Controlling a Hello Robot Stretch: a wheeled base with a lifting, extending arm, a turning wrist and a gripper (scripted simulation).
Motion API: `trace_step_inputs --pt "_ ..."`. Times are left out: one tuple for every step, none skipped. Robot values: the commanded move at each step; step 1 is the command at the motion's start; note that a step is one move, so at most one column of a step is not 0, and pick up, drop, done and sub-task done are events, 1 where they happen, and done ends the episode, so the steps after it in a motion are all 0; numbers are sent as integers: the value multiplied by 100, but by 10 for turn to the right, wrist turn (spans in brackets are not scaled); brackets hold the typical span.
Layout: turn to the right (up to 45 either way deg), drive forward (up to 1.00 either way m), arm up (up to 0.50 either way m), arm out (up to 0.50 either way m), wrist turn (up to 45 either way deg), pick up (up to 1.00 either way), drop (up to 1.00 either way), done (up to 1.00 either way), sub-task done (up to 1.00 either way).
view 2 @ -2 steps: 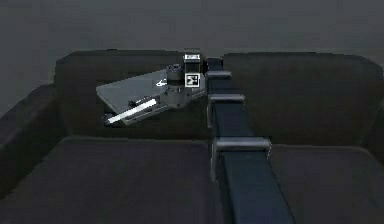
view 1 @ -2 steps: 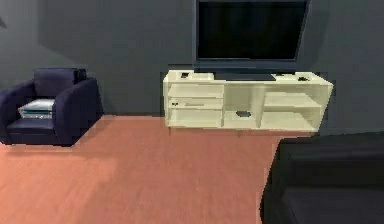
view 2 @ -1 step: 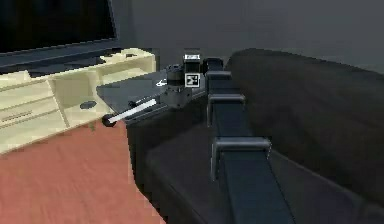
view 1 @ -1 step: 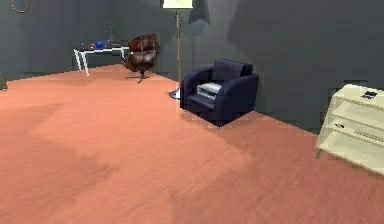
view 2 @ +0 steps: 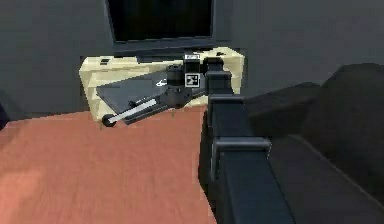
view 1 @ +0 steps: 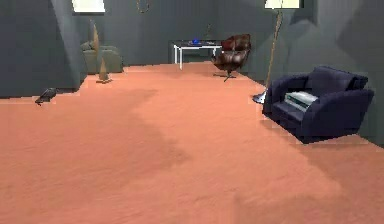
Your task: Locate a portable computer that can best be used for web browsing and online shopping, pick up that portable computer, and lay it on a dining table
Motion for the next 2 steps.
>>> trace_step_inputs --pt "0 100 0 0 0 0 0 0 0" --pt "0 100 0 0 0 0 0 0 0"
